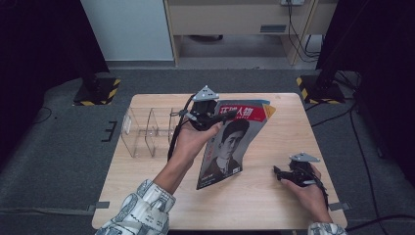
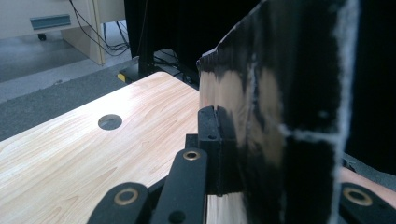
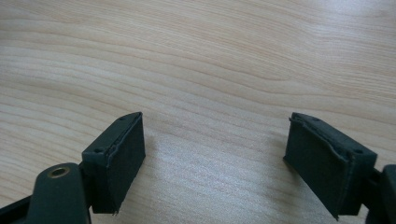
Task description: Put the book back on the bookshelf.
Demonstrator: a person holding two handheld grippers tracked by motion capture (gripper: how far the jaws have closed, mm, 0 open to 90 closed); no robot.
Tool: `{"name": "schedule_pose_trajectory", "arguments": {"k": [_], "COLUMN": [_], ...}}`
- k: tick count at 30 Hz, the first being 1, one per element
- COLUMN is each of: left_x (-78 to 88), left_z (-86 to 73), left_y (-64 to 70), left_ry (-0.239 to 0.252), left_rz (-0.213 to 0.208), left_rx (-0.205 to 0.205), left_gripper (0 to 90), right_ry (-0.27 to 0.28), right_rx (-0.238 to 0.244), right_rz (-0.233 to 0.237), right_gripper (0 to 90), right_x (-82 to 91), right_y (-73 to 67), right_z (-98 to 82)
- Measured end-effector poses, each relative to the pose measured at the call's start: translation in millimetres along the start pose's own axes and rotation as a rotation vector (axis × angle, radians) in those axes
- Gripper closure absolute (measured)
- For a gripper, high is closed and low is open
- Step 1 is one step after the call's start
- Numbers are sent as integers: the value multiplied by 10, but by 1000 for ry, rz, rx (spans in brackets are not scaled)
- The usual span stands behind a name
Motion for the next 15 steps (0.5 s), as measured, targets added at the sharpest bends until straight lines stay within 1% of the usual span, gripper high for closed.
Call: {"name": "schedule_pose_trajectory", "arguments": {"k": [5, 9, 11, 15], "left_x": [40, 95, 130, 227], "left_z": [-4, -4, -6, -17], "left_y": [-11, -7, -2, -12], "left_ry": [1, 4, 8, 18], "left_rz": [3, 7, 4, -3], "left_rx": [3, -6, -8, 3], "left_gripper": [866, 866, 866, 866], "right_ry": [4, 2, 3, 1], "right_rx": [4, 9, 9, 6], "right_rz": [6, 8, 8, 10], "right_gripper": [203, 203, 203, 202], "right_x": [-3, -2, -2, -4], "right_y": [-6, -5, -5, -9], "right_z": [2, 2, 2, 4]}}
Point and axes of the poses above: each handheld gripper's, and its own axes: x roughly backward along the jaws, z roughly out of its top, y roughly to its right, the point moved 1 cm from there along -x, roughly forward along the jaws, and after that the axes turned 1 degree about -z, right-handed, at the moved point
